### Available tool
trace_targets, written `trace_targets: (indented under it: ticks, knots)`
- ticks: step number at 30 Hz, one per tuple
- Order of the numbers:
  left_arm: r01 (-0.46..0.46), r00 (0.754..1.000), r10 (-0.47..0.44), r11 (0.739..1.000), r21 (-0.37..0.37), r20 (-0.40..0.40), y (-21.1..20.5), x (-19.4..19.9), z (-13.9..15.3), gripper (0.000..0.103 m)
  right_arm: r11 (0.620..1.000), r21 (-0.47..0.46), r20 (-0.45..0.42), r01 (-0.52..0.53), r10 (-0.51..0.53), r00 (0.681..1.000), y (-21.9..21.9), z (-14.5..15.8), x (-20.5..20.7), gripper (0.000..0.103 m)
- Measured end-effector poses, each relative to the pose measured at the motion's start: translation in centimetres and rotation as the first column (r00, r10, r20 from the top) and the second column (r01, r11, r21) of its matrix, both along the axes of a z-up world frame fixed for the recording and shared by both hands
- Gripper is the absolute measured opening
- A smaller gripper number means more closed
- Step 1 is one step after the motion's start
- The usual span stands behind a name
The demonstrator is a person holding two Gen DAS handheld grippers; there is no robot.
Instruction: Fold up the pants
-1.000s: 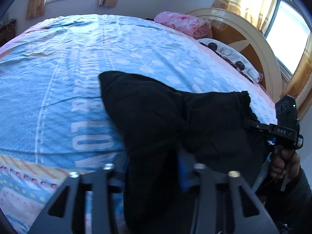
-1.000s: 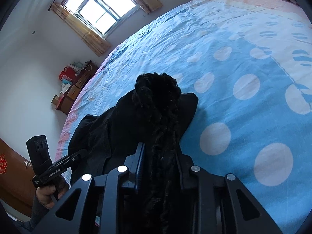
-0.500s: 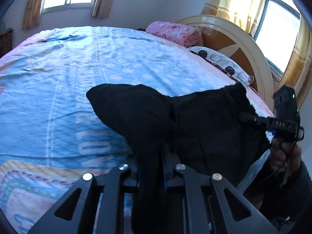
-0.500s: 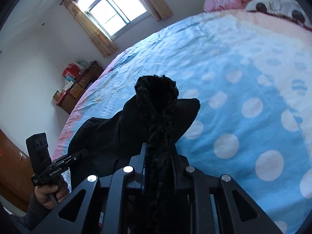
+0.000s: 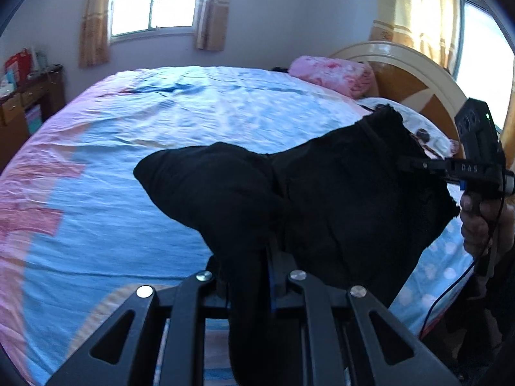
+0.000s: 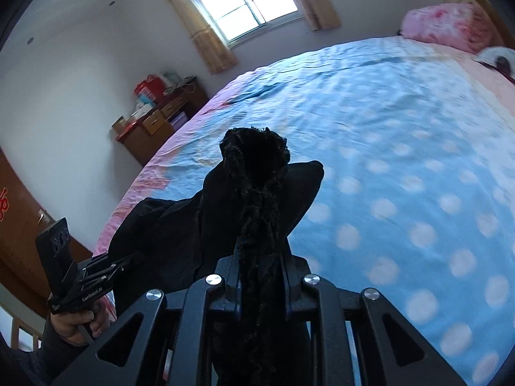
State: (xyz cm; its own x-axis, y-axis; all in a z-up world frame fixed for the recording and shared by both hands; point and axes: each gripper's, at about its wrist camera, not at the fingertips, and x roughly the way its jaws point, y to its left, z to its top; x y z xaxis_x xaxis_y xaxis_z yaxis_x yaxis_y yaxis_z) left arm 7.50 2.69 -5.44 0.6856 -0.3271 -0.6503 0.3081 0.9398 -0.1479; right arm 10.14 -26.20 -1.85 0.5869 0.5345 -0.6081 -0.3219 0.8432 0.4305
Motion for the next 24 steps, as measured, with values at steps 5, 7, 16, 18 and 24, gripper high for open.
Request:
trace_targets:
  ticks: [5, 7, 16, 18, 24]
  knots:
    - [-0.059, 0.998, 0.059, 0.998, 0.023, 0.015, 3.2, 1.0, 0.3, 0.016, 0.997, -0.013, 0.005, -0.071, 0.071, 0.997, 4.3, 0.9, 3.5, 0.018]
    - [-0.082, 0.997, 0.081, 0.996, 0.032, 0.018, 4.5, 1.5, 0.4, 0.016, 0.995, -0.021, 0.007, -0.101, 0.102, 0.995, 6.2, 1.2, 5.0, 0.018]
    - [-0.181, 0.983, 0.179, 0.982, 0.057, 0.044, 10.3, 3.9, 1.2, 0.016, 0.974, -0.051, 0.007, -0.219, 0.219, 0.976, 13.9, 2.8, 11.1, 0.017]
    - [-0.208, 0.977, 0.205, 0.976, 0.061, 0.051, 11.7, 4.5, 1.4, 0.016, 0.968, -0.056, 0.011, -0.246, 0.247, 0.969, 15.7, 3.1, 12.5, 0.017]
    - [-0.307, 0.951, 0.303, 0.948, 0.088, 0.054, 16.4, 6.9, 0.9, 0.016, 0.947, -0.052, 0.002, -0.316, 0.317, 0.949, 21.7, 2.6, 17.0, 0.017]
